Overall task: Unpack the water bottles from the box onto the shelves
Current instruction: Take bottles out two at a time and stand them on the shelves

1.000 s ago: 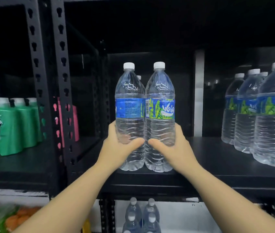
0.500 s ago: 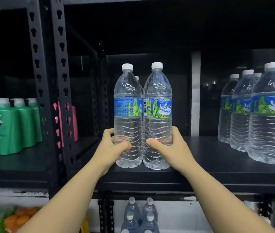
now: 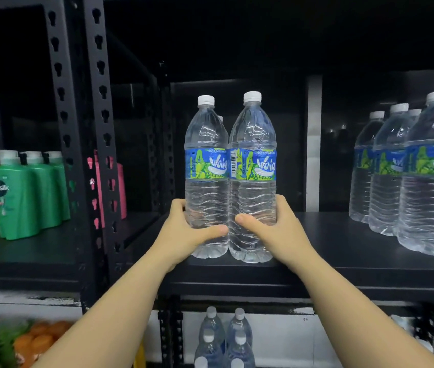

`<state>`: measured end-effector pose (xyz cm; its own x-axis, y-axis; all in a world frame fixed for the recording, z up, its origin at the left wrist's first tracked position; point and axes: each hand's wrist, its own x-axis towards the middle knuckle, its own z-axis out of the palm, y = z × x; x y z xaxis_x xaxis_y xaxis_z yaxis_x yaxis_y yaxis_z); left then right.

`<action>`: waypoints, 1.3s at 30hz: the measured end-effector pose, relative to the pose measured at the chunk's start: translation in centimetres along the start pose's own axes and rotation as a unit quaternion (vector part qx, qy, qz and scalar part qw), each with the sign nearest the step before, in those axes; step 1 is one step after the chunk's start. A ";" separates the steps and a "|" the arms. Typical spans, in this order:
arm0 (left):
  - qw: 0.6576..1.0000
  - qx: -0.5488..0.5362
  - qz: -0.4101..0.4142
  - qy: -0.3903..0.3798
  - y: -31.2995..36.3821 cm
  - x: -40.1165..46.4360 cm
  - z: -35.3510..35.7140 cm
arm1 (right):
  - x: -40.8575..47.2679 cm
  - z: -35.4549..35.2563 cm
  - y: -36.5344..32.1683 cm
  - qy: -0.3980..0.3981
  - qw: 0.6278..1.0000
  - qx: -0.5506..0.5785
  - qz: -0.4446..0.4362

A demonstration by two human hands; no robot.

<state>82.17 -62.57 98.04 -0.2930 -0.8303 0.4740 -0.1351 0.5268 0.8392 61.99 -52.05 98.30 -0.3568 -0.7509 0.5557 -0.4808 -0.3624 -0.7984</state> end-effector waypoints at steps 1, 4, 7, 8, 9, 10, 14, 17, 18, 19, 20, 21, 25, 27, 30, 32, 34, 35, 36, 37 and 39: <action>1.000 0.012 0.001 0.006 0.0 0.0 0.0 | 0.0 0.0 0.0 -0.001 1.000 0.002 0.000; 1.000 0.000 0.002 -0.002 -0.1 0.3 -0.3 | 0.0 0.0 -0.1 -0.001 1.000 0.004 0.001; 0.999 -0.037 -0.012 0.012 -0.2 0.5 -0.5 | 0.0 -0.1 0.0 -0.002 1.000 0.006 0.004; 0.999 -0.040 -0.013 0.015 -0.3 0.5 -0.5 | 0.0 -0.2 0.0 -0.004 1.000 0.011 0.006; 0.999 -0.038 -0.010 0.011 -0.4 0.5 -0.5 | 0.0 -0.4 0.0 -0.008 1.000 0.016 0.008; 0.999 -0.032 -0.009 0.007 -0.5 0.5 -0.5 | 0.0 -0.5 0.0 -0.013 1.000 0.018 0.011; 0.999 -0.034 -0.011 -0.006 -0.8 0.7 -0.4 | 0.2 -0.7 0.2 -0.019 1.000 0.017 0.018; 0.999 -0.043 -0.012 -0.001 -0.7 0.8 -0.4 | 0.1 -0.8 0.3 -0.011 1.000 0.010 0.015; 0.999 -0.044 -0.011 0.000 -0.8 0.8 -0.3 | 0.0 -0.8 0.3 -0.005 1.000 0.008 0.014; 0.999 -0.045 -0.010 0.001 -0.8 0.8 -0.3 | 0.0 -0.8 0.4 0.002 1.000 0.005 0.012; 0.999 -0.046 -0.008 0.002 -0.9 0.8 -0.3 | 0.0 -0.8 0.4 0.010 1.000 0.001 0.009; 0.999 -0.047 -0.008 0.004 -0.9 0.8 -0.2 | -0.1 -0.8 0.4 0.017 1.000 -0.003 0.008; 0.999 -0.048 -0.005 0.005 -0.9 0.7 -0.3 | -0.2 -0.6 -0.1 0.024 1.000 -0.012 0.008; 0.999 -0.047 -0.003 0.007 -0.8 0.6 -0.3 | -0.1 -0.5 0.0 0.025 1.000 -0.011 0.008; 0.999 -0.045 0.000 0.009 -0.8 0.6 -0.3 | 0.1 -0.5 0.3 0.030 0.999 -0.016 0.006; 0.999 -0.046 -0.001 0.007 -0.9 0.6 -0.4 | 0.2 -0.7 0.7 0.036 0.999 -0.024 0.008; 0.999 -0.036 0.002 0.017 -0.7 0.5 -0.4 | 0.3 -0.7 1.0 0.038 0.999 -0.030 0.009; 0.999 -0.025 0.006 0.027 -0.6 0.4 -0.4 | 0.3 -0.7 1.0 0.041 0.999 -0.032 0.010; 0.999 -0.016 0.010 0.036 -0.5 0.4 -0.4 | 0.4 -0.7 1.1 0.046 0.998 -0.035 0.010; 0.999 -0.015 0.013 0.042 -0.5 0.4 -0.3 | 0.5 -0.7 1.1 0.050 0.998 -0.038 0.011; 0.999 -0.018 0.014 0.049 -0.4 0.4 -0.3 | 0.7 -0.5 1.2 0.062 0.997 -0.042 0.018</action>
<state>82.42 -63.15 97.92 -0.2022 -0.8303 0.5194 -0.0927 0.5442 0.8338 60.73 -52.75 97.82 -0.4692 -0.6870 0.5549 -0.5290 -0.2844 -0.7995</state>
